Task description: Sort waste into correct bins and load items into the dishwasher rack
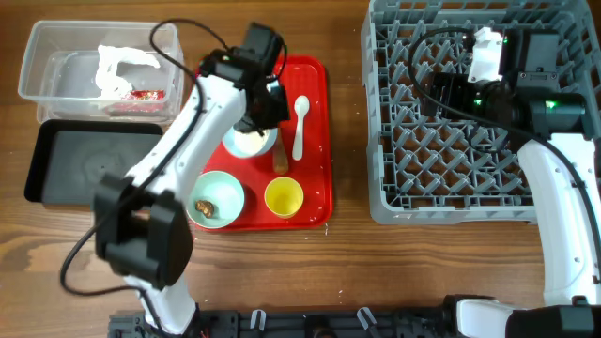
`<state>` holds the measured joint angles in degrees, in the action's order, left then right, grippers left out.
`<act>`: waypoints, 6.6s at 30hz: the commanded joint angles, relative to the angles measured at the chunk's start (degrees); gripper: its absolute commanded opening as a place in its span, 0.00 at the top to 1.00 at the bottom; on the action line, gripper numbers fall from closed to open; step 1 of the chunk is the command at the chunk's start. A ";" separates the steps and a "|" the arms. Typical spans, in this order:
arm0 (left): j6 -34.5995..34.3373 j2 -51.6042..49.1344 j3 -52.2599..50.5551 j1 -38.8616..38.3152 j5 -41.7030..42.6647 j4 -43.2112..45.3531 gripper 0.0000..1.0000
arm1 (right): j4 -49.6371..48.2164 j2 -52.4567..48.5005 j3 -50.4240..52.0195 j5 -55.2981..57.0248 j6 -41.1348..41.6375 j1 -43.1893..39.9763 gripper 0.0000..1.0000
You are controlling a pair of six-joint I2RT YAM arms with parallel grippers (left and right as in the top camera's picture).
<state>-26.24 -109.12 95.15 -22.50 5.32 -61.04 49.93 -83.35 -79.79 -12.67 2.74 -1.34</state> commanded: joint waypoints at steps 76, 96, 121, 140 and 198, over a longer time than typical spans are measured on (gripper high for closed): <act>-2.49 21.66 -29.79 67.54 66.97 26.12 0.96 | -1.25 -0.57 -1.25 -2.91 1.90 -0.22 0.00; 15.56 14.38 -29.86 1.55 -10.36 23.56 0.96 | -1.18 -0.57 -1.25 -2.89 1.92 -0.22 0.00; -6.38 18.18 -30.84 -4.42 -4.13 -0.33 0.49 | -1.14 -0.68 -1.25 -2.89 1.92 -0.22 0.00; -7.67 17.81 -43.52 -4.50 -8.48 13.14 0.71 | -1.03 -0.68 -1.22 -2.91 1.92 -0.22 0.00; 27.78 32.22 -24.85 56.48 44.92 -5.92 0.96 | -1.66 -0.68 -1.20 -2.89 1.95 -0.22 0.00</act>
<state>5.45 -87.92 69.82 42.09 72.84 -66.04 48.77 -83.37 -79.79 -14.59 3.86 -1.34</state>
